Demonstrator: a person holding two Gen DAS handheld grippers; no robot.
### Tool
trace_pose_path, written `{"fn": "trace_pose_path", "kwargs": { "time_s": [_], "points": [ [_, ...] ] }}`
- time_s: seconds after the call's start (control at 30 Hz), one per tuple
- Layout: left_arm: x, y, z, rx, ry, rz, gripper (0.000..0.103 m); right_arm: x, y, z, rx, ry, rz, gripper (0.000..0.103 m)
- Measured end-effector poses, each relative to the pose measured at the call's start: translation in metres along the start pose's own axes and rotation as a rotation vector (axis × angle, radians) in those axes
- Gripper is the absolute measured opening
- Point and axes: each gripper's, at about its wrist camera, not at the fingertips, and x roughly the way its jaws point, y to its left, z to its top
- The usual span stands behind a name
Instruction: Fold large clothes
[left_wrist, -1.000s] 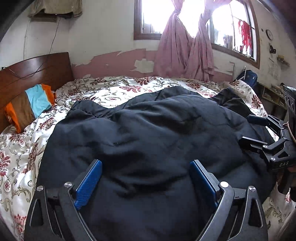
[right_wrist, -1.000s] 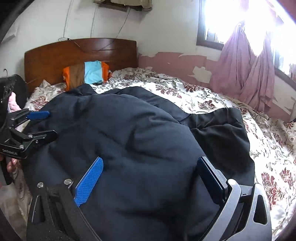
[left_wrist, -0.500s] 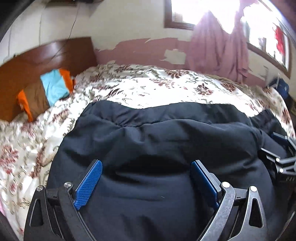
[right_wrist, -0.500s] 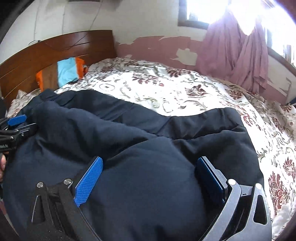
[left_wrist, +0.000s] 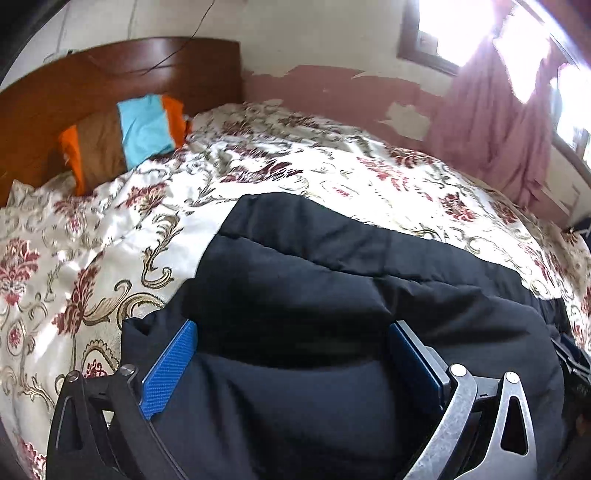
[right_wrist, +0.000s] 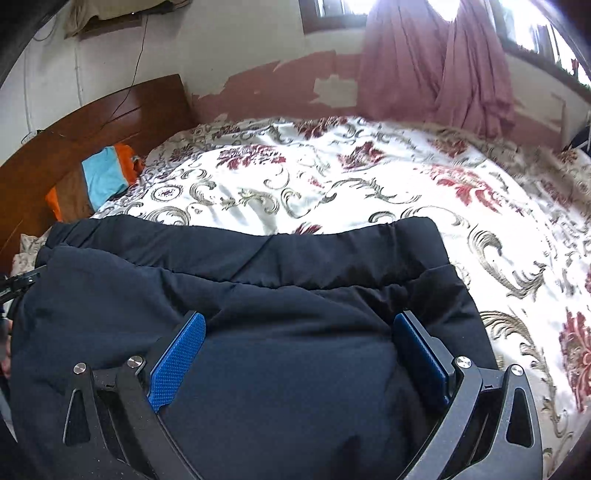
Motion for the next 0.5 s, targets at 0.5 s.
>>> {"fn": "trace_pose_path", "kwargs": {
  "time_s": [0.5],
  "points": [
    [0.017, 0.007, -0.015, -0.041, -0.003, -0.071, 0.103, 0.020, -0.004, -0.012, 0.022, 0.038, 0.040, 0.102]
  ]
}}
